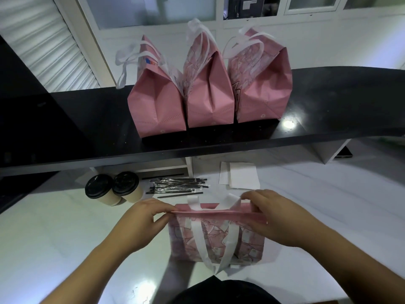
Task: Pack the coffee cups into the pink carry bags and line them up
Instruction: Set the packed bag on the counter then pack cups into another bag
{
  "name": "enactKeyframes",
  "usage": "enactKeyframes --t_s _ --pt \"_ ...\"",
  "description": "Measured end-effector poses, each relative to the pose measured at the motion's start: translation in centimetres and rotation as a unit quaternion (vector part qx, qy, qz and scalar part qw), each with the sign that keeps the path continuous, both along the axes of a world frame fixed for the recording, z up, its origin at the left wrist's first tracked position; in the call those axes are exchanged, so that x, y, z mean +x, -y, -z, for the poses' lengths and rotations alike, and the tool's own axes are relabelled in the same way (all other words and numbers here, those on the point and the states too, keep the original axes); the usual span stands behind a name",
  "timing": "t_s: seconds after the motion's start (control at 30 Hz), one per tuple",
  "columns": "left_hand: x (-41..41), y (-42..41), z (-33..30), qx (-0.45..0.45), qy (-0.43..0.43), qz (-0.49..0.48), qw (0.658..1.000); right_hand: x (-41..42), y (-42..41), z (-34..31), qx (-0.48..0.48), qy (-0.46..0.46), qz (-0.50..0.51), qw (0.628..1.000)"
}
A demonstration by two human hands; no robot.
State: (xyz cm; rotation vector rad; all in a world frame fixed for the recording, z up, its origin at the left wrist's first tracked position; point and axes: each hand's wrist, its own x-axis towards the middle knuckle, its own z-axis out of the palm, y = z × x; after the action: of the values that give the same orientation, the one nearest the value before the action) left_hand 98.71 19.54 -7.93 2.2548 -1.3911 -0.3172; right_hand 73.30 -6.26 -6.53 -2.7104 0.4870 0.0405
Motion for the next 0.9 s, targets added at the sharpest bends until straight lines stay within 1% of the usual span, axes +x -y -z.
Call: enactKeyframes --t_s 0.13,0.3,0.33,0.43,0.5,0.53,0.63,0.73,0.8,0.9 --pt "-0.3 0.2 -0.1 -0.015 0.019 0.013 1.000 2.2 -1.2 -0.6 0.036 0.059 0.003 0.998" --pt "-0.4 0.3 -0.1 -0.030 0.024 0.018 0.999 3.9 -1.4 -1.2 -0.019 0.071 -0.015 0.997" --pt "-0.3 0.2 0.0 -0.029 0.023 0.017 0.999 3.9 -1.4 -1.1 -0.015 0.074 -0.010 0.997" --pt "-0.4 0.1 0.3 -0.024 0.019 0.006 0.999 3.6 -1.5 -0.7 0.043 0.092 0.013 0.995" --pt "-0.4 0.2 0.4 -0.022 0.019 -0.004 1.000 3.1 -1.5 -0.6 0.066 0.091 0.001 0.994" --pt "-0.4 0.3 0.5 -0.020 0.019 -0.009 1.000 2.8 -1.5 -0.5 0.060 0.085 -0.016 0.994" --pt "-0.4 0.4 0.6 -0.017 0.017 -0.018 1.000 1.8 -1.6 -0.2 0.000 0.057 -0.086 0.995" --pt "-0.4 0.6 0.8 -0.015 0.015 -0.034 0.999 0.9 -1.7 0.5 -0.064 0.019 -0.126 0.990" --pt "-0.6 0.6 0.8 -0.012 0.015 -0.042 0.999 0.7 -1.9 1.1 -0.120 0.022 -0.130 0.984" --pt "-0.8 0.7 0.9 -0.010 0.014 -0.053 0.998 0.9 -2.7 2.0 -0.149 0.049 -0.112 0.981"
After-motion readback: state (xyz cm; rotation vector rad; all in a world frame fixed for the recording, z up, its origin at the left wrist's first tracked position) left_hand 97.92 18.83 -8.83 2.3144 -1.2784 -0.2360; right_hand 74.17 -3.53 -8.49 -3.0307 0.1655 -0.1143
